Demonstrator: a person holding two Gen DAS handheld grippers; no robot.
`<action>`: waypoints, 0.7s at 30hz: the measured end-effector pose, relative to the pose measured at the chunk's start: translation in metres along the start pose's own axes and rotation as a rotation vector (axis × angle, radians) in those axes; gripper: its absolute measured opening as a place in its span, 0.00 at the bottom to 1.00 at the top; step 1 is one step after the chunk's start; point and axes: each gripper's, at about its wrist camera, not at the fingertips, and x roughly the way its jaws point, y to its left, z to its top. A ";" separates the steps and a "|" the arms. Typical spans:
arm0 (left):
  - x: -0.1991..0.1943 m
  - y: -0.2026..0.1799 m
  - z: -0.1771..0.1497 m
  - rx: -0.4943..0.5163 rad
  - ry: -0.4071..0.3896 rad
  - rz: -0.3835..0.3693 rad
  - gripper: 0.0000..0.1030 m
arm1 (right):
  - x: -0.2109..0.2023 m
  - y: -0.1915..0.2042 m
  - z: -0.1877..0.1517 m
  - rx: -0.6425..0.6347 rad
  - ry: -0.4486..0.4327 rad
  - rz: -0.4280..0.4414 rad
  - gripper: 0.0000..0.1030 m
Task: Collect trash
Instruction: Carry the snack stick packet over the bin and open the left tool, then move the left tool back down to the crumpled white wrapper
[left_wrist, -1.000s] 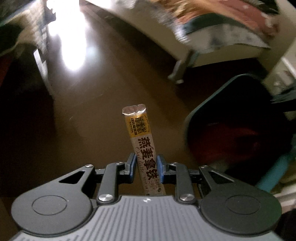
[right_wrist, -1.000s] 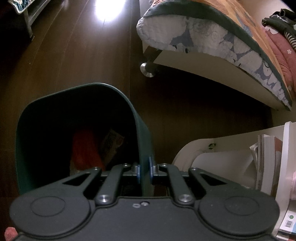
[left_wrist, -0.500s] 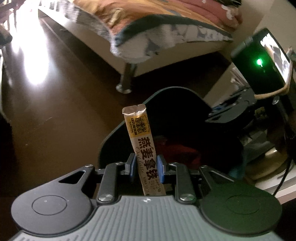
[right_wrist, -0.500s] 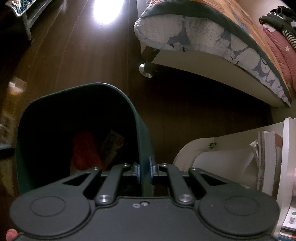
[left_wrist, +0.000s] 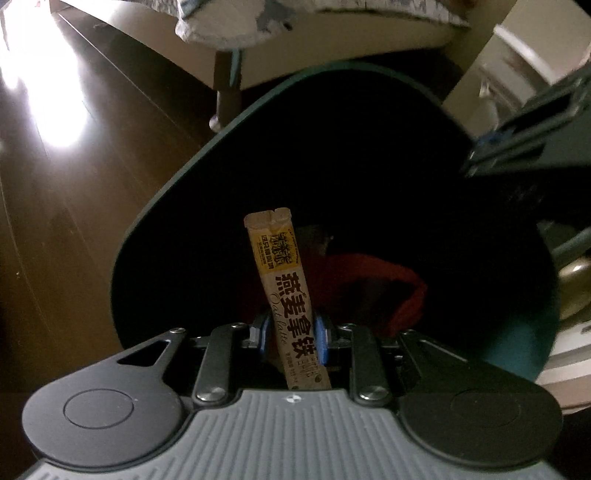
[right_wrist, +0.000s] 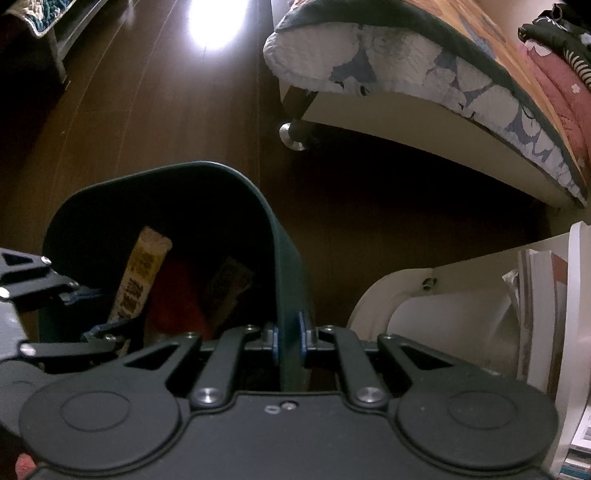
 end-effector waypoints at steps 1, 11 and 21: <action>0.003 -0.002 -0.002 0.013 0.009 0.006 0.23 | 0.000 -0.001 0.000 0.003 -0.001 0.001 0.09; 0.006 -0.010 -0.012 0.057 -0.010 0.013 0.29 | 0.003 -0.007 -0.004 0.022 -0.010 0.010 0.09; -0.025 -0.002 -0.023 0.041 -0.079 -0.019 0.60 | 0.005 -0.011 -0.005 0.039 -0.007 0.009 0.09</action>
